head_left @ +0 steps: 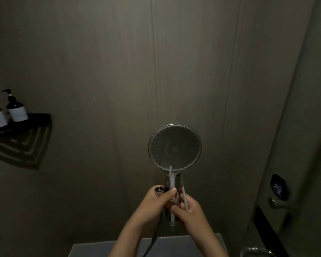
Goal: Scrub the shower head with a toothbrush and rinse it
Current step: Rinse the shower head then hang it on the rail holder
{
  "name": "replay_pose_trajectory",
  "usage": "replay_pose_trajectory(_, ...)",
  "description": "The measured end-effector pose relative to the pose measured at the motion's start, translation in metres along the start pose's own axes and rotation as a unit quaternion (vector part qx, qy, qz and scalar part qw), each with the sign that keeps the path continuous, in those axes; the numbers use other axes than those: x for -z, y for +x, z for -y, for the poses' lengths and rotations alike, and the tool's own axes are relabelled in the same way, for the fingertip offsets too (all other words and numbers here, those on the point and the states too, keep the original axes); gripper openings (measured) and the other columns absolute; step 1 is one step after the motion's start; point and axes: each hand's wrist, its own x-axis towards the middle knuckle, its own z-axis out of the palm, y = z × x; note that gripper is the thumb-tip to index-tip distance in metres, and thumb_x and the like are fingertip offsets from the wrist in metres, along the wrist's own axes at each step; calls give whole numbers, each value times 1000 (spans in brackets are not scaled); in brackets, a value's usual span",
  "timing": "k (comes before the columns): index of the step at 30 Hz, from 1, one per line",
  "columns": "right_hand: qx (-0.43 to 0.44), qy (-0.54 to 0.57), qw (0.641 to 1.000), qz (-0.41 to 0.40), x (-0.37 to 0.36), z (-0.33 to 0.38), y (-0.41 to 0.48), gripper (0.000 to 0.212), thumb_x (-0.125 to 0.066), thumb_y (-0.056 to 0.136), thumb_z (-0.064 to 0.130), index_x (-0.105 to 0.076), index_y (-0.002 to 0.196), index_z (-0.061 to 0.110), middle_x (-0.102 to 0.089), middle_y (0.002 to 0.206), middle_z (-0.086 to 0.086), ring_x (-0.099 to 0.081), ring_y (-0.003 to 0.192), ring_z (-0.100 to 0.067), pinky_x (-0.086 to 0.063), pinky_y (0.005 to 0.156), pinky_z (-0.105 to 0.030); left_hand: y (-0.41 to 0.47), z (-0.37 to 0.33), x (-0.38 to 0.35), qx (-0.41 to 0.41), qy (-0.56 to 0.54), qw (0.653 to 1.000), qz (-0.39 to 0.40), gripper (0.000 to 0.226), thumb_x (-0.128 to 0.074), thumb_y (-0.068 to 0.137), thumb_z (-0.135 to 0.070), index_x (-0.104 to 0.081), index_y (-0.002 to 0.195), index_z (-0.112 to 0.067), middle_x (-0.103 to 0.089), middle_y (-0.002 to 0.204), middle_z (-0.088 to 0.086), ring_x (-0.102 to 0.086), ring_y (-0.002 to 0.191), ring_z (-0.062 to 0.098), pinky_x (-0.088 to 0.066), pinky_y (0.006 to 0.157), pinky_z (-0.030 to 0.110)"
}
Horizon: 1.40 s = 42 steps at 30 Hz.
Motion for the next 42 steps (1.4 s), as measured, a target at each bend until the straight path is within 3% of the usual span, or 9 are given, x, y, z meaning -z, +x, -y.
replay_pose_trajectory(3,23,-42,999,-11,24,5,-17,26,-65,80,-7,-69,95,14,-76,84,3,-69,80,-3,-49,67,-14,-6,5,-24,-20,25,999,2,19,-52,91,-4,-59,98,12,-66,79,15,-65,69,14,-52,64,21)
replay_pose_trajectory(8,47,-87,994,-41,54,10,-32,15,-68,82,2,-68,92,13,-73,84,-5,-67,77,-11,-51,69,-21,-24,27,-35,-13,41,998,-40,20,-51,93,-7,-60,110,-3,-70,101,9,-67,94,16,-52,86,32)
replay_pose_trajectory(11,61,-103,990,-76,53,6,-34,10,-68,81,3,-60,77,7,-60,64,-4,-55,60,-6,-44,58,-20,-38,47,-33,9,100,992,-74,15,-57,91,-13,-63,102,-19,-73,95,1,-69,82,7,-51,73,22)
replay_pose_trajectory(15,61,-83,992,-75,39,1,-37,10,-67,84,8,-58,81,6,-66,81,-24,-63,71,-20,-50,66,-31,-53,66,-28,21,119,985,-126,10,-56,90,-3,-63,95,-9,-69,75,6,-64,62,4,-49,61,16)
replay_pose_trajectory(21,35,-58,996,-57,20,8,-38,11,-66,85,22,-56,82,23,-73,85,-9,-55,48,1,-37,39,-15,-63,79,-26,41,194,970,-143,17,-56,89,-4,-62,75,-11,-53,60,-2,-43,40,4,-38,44,20)
replay_pose_trajectory(27,42,-39,998,-14,3,14,-41,10,-66,85,15,-57,86,19,-72,87,-10,-68,74,-6,-48,57,-13,-65,76,-33,50,213,968,-120,34,-50,85,3,-63,70,-24,-63,53,-17,-51,49,-9,-38,49,10)
replay_pose_trajectory(32,36,-23,999,18,-3,13,-45,13,-66,85,13,-57,83,23,-71,88,-13,-69,76,-9,-49,59,-15,-67,67,-40,61,186,972,-132,28,-42,86,3,-68,93,-4,-69,84,24,-55,66,18,-38,50,22)
replay_pose_trajectory(36,24,-19,999,27,-4,13,-44,14,-66,85,14,-57,84,25,-71,91,-15,-63,59,0,-42,46,-8,-65,64,-37,63,156,976,-140,30,-41,88,-1,-69,95,-10,-62,70,11,-49,62,18,-35,46,21)
replay_pose_trajectory(42,26,-89,995,21,-6,16,-42,15,-71,81,17,-61,90,24,-71,78,3,-69,75,-4,-49,59,-13,-62,67,-34,68,182,969,-154,30,-43,84,2,-68,98,-9,-62,70,8,-50,55,12,-37,46,22)
